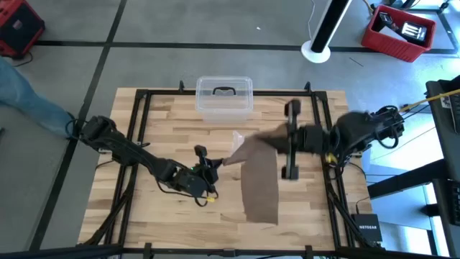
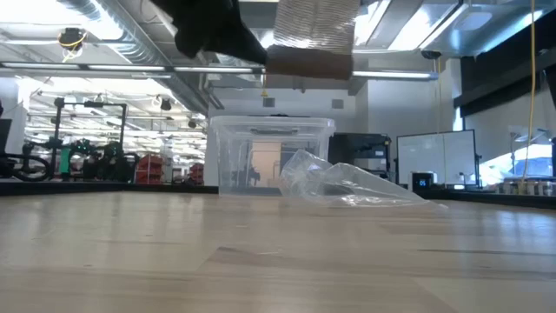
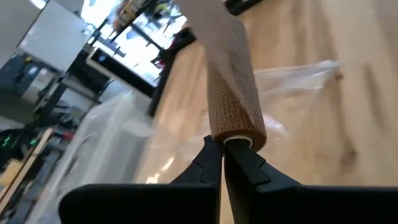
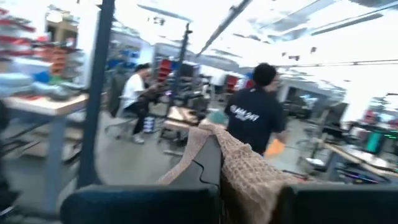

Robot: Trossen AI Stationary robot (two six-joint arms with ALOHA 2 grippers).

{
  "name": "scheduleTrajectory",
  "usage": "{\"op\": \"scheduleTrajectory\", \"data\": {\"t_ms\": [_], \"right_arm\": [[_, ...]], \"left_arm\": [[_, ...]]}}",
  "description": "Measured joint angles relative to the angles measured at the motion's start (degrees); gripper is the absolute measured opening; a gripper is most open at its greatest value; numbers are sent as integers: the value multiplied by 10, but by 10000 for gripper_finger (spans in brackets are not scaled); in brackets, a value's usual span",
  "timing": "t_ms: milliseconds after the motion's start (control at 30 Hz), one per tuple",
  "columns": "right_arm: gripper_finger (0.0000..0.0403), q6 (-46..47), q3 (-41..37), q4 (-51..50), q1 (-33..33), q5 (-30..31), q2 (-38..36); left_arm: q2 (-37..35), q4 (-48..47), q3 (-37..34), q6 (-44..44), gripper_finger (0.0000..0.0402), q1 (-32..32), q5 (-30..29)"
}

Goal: Roll bandage
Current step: Roll the brown bandage

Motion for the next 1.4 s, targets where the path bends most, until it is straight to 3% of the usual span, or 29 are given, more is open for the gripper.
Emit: {"op": "scheduleTrajectory", "data": {"t_ms": [200, 500, 667, 833, 1000, 1200, 1400], "right_arm": [[6, 34, 2, -17, -106, -5, 6], [15, 61, -14, -95, -235, -11, 53], [26, 48, -22, -172, -283, -82, 92], [95, 94, -23, -260, -302, -154, 132], [182, 99, -23, -354, -304, -267, 162], [251, 142, -33, -389, -303, -279, 164], [275, 181, -35, -474, -303, -275, 150]], "left_arm": [[41, 93, 0, 44, 0, -21, 25], [53, 139, 0, 55, 0, -49, 48], [53, 171, 0, 69, 0, -69, 48], [53, 173, 0, 43, 0, -84, 49], [53, 168, 0, -4, 0, -96, 55], [53, 168, 0, -50, 0, -95, 127], [53, 169, 0, -109, 0, -90, 144]]}}
